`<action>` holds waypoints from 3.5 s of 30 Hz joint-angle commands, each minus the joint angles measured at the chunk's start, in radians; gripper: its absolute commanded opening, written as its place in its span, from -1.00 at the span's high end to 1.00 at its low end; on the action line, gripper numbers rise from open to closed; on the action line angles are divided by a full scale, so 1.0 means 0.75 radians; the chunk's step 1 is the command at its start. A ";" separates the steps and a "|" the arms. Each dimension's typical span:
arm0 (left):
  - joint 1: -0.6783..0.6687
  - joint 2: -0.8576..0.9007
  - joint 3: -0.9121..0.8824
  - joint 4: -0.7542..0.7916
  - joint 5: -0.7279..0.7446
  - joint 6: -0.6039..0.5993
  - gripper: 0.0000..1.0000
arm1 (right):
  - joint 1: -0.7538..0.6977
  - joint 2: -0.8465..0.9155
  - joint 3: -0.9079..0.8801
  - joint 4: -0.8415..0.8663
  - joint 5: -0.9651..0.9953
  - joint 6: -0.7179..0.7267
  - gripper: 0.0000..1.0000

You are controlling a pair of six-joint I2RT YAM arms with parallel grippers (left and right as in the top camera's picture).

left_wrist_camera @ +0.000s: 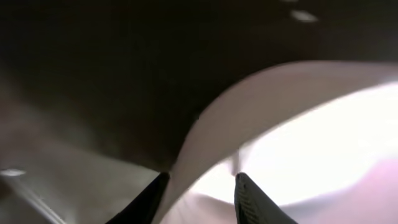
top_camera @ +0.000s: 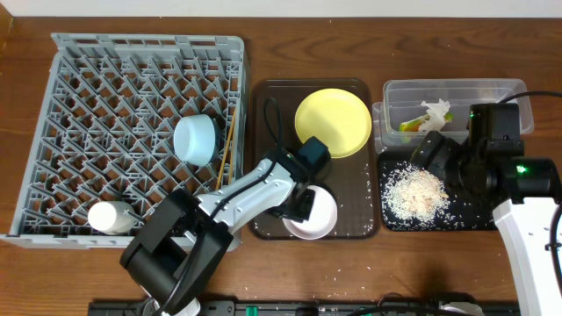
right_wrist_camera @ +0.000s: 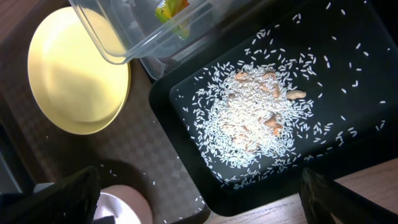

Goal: Sort waste into correct bins and load items into the dishwasher
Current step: 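Grasp the pink bowl with the left gripper and place it in the rack, then grasp the yellow plate edge with the left gripper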

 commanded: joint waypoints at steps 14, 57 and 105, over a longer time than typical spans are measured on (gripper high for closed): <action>0.348 -0.467 0.108 -0.193 -0.062 0.088 0.85 | -0.013 -0.016 -0.001 -0.003 0.004 0.018 -0.98; 0.742 -0.036 0.106 -0.091 -2.055 0.153 0.85 | -0.013 -0.016 -0.001 -0.003 0.004 0.018 -0.98; 0.264 0.021 0.125 0.486 -0.014 0.073 -0.26 | -0.013 -0.016 -0.001 -0.003 0.004 0.018 -0.99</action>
